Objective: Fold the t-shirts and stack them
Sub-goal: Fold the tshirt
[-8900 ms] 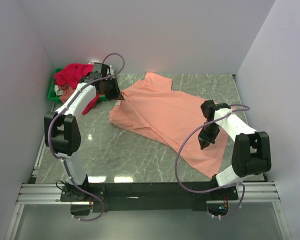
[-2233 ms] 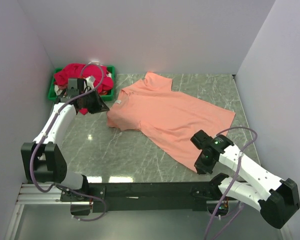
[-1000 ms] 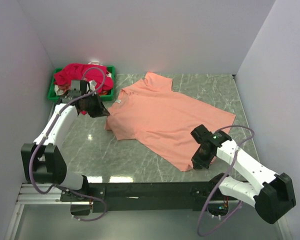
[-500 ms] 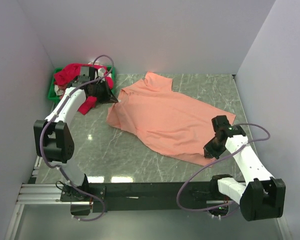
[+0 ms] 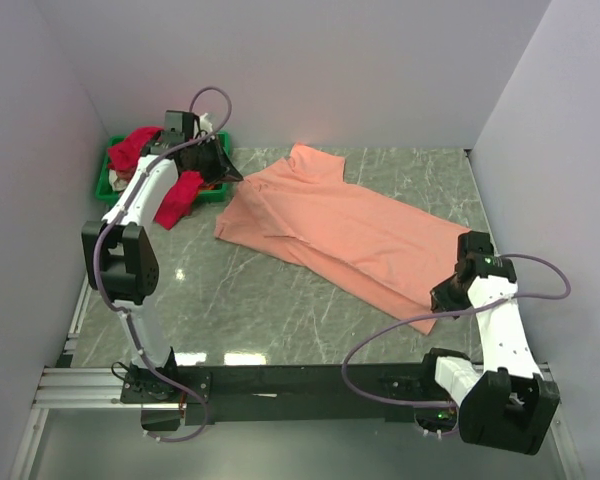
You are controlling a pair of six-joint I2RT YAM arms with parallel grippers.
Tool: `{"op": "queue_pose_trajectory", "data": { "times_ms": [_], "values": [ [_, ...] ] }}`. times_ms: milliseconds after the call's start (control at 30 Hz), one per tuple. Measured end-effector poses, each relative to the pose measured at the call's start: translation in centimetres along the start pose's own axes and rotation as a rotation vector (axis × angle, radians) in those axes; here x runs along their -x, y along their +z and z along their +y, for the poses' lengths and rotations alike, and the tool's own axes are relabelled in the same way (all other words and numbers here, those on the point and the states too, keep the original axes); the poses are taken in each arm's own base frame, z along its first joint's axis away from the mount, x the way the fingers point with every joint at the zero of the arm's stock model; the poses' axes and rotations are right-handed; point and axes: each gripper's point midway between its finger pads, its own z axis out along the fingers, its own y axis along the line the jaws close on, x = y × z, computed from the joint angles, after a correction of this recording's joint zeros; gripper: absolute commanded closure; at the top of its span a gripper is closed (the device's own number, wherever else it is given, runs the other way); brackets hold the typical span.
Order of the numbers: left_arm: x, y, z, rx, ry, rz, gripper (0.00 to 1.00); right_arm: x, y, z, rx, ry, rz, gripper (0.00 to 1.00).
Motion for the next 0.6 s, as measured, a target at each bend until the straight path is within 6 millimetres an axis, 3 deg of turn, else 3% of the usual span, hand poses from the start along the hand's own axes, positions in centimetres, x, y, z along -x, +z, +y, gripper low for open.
{"op": "queue_pose_trajectory", "data": {
  "times_ms": [267, 600],
  "values": [
    [1.0, 3.4, 0.7, -0.025, -0.006, 0.039, 0.99, 1.5, 0.7, 0.1, -0.045, -0.009, 0.005, 1.00],
    [1.3, 5.3, 1.5, -0.018, -0.014, 0.060, 0.99, 2.2, 2.3, 0.8, -0.073, -0.040, 0.030, 1.00]
  ]
}}
